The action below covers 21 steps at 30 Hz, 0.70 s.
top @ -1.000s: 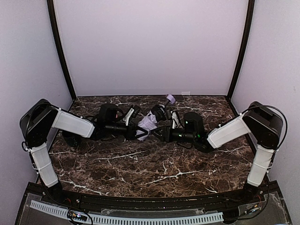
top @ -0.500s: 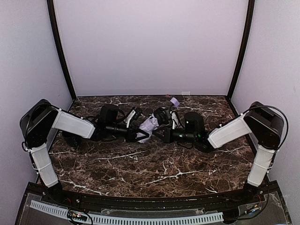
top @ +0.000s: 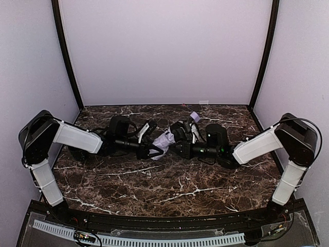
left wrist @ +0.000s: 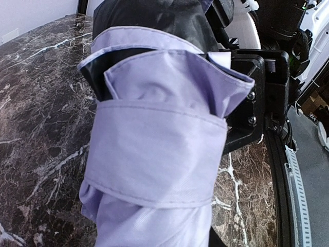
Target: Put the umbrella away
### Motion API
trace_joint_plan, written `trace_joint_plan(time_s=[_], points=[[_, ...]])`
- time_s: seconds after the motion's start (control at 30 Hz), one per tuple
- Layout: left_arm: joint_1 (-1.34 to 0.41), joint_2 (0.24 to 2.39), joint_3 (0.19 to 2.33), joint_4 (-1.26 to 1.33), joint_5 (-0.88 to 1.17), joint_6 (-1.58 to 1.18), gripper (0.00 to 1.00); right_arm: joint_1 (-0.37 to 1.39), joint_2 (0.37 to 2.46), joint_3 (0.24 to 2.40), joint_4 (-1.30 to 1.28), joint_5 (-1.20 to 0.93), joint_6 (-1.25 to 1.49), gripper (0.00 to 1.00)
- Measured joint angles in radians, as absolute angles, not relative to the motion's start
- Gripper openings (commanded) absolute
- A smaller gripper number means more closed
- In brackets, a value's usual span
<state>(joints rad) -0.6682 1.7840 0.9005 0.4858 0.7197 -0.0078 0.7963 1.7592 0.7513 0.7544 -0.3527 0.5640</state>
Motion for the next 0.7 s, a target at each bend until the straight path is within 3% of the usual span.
trace_joint_plan(time_s=[0.13, 0.33, 0.53, 0.7], points=[[-0.678, 1.782, 0.887, 0.487, 0.736, -0.035, 0.0, 0.782, 1.692, 0.69, 0.727, -0.304, 0.535, 0.29], [-0.711, 1.763, 0.903, 0.472, 0.737, 0.001, 0.0, 0.756, 1.425, 0.557, 0.456, -0.263, 0.397, 0.31], [-0.709, 1.753, 0.902, 0.439, 0.742, 0.041, 0.0, 0.568, 1.177, 0.559, 0.211, -0.155, 0.259, 0.42], [-0.707, 1.751, 0.903, 0.43, 0.743, 0.045, 0.0, 0.55, 1.142, 0.577, 0.149, -0.215, 0.183, 0.45]])
